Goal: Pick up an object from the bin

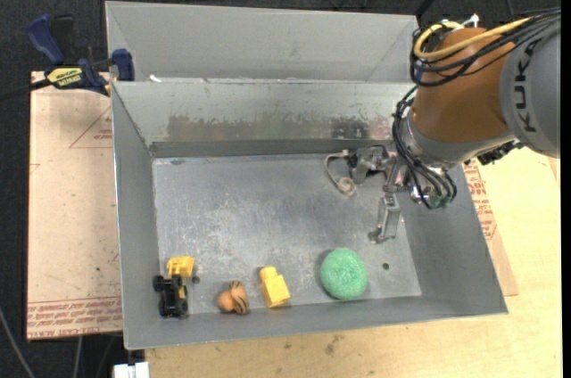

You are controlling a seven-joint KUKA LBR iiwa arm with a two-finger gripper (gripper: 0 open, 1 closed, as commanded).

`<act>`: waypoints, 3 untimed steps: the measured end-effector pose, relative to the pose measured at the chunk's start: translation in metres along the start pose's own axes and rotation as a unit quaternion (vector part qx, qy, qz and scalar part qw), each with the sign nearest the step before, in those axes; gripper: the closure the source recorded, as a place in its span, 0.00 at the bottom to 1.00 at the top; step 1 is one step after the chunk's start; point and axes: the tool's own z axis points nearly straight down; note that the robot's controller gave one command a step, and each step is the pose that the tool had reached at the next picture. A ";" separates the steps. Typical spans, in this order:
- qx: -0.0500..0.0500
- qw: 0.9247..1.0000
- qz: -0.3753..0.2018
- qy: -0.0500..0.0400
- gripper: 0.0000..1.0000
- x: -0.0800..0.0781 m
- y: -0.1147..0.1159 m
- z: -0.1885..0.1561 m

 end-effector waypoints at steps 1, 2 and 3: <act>0.000 1.000 0.000 -0.004 0.00 -0.001 0.000 -0.005; 0.001 1.000 -0.026 -0.008 0.00 0.012 0.010 0.032; 0.000 1.000 -0.021 -0.005 0.00 0.028 0.027 0.090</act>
Offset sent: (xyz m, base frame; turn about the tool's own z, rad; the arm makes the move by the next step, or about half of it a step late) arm -0.0384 0.0281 -0.0964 -0.1377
